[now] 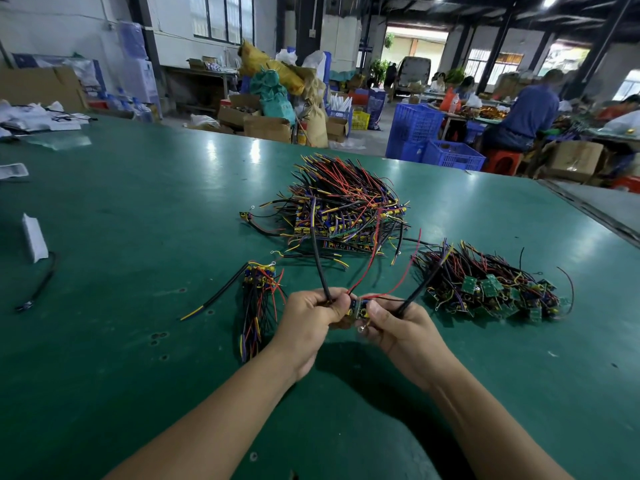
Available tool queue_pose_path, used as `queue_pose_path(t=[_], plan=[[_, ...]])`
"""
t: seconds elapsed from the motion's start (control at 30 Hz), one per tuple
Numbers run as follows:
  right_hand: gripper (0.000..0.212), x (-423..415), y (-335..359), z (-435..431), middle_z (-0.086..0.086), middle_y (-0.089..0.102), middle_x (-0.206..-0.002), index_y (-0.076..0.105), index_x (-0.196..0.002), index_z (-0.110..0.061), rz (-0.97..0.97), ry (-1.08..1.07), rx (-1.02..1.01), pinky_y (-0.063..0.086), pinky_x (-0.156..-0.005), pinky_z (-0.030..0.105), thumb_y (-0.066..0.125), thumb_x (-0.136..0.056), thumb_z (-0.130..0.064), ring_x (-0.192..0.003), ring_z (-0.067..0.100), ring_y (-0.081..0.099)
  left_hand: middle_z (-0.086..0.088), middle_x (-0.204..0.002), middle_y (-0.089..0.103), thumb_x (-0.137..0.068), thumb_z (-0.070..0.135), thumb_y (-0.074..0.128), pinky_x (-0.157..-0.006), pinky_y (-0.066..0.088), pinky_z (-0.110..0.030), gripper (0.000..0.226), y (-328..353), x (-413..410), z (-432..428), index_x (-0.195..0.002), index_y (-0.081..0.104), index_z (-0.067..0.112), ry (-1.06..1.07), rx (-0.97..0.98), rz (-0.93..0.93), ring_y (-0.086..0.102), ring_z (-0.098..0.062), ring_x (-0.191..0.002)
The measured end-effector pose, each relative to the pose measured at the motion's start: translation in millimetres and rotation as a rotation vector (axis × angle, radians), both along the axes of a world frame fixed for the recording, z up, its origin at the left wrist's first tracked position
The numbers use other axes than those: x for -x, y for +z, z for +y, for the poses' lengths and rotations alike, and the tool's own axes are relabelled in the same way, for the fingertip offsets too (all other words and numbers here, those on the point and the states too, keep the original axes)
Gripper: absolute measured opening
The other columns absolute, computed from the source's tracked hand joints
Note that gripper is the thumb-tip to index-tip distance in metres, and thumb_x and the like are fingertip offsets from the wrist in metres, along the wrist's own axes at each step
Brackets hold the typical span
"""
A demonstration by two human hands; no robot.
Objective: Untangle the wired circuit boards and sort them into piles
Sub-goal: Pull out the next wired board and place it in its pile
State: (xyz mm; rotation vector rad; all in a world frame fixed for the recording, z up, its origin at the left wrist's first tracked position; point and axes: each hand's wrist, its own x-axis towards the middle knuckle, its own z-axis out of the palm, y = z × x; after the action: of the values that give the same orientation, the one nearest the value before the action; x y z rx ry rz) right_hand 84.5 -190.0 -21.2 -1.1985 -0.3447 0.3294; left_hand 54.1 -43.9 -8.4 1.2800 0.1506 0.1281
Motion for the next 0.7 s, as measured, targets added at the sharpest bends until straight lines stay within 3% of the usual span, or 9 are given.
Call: queue_pose_path(t=[0.1,0.2,0.27,0.37,0.57,0.7], plan=[[0.014,0.3,1.3,2.7,0.007,0.073,-0.079,0.078,-0.079,-0.009,-0.005,-0.028,-0.051,0.056,-0.061,0.022,0.065,-0.075,-0.011,-0.064,0.014,0.067,-0.021,-0.091,0.065,-0.09,0.0,0.059,-0.092,0.051,-0.048,0.01,0.6,1.0,2.2,-0.088,0.068,-0.003,-0.039,0.052,-0.02,0.059,-0.033,-0.085],[0.013,-0.7,1.9,0.0,0.004,0.069,-0.074,0.077,-0.083,-0.008,0.018,-0.079,-0.078,0.056,-0.061,0.022,0.067,-0.073,-0.01,-0.061,0.012,0.064,-0.008,-0.078,0.065,-0.09,0.004,0.059,-0.07,0.057,-0.027,0.012,-0.7,0.9,3.3,-0.083,0.068,0.002,-0.057,0.092,-0.032,0.06,-0.02,-0.071],[0.017,-2.6,0.0,-2.6,0.001,0.064,-0.071,0.075,-0.09,-0.009,0.019,-0.11,-0.056,0.055,-0.059,0.022,0.069,-0.074,-0.011,-0.06,0.01,0.06,-0.003,-0.076,0.064,-0.091,0.005,0.058,-0.06,0.054,-0.021,0.013,-1.5,-0.4,4.1,-0.085,0.069,0.003,-0.041,0.097,-0.028,0.059,-0.011,-0.06],[0.014,-3.1,-1.3,-1.2,0.003,0.059,-0.072,0.075,-0.084,-0.01,0.013,-0.157,0.025,0.053,-0.057,0.024,0.064,-0.083,-0.002,-0.061,0.012,0.055,-0.004,-0.079,0.064,-0.092,0.006,0.058,-0.059,0.054,-0.022,0.012,-3.0,-2.9,4.5,-0.09,0.07,0.006,-0.03,0.106,-0.021,0.059,-0.009,-0.059],[0.037,2.2,1.9,2.6,0.006,0.071,-0.08,0.071,-0.071,-0.015,-0.038,-0.238,0.168,0.05,-0.056,0.023,0.049,-0.088,0.01,-0.068,0.009,0.061,0.008,-0.074,0.071,-0.089,0.009,0.065,-0.065,0.054,-0.022,0.012,-8.3,-1.8,1.6,-0.095,0.073,0.015,-0.061,-0.026,-0.039,0.064,-0.009,-0.065],[0.023,3.3,3.8,3.1,0.004,0.065,-0.062,0.065,-0.08,-0.014,-0.02,-0.361,0.265,0.043,-0.046,0.019,0.051,-0.086,0.003,-0.053,0.011,0.053,0.002,-0.086,0.072,-0.085,0.008,0.071,-0.066,0.055,-0.023,0.015,-8.7,0.4,0.0,-0.097,0.07,0.017,-0.047,-0.16,-0.069,0.066,-0.01,-0.067]])
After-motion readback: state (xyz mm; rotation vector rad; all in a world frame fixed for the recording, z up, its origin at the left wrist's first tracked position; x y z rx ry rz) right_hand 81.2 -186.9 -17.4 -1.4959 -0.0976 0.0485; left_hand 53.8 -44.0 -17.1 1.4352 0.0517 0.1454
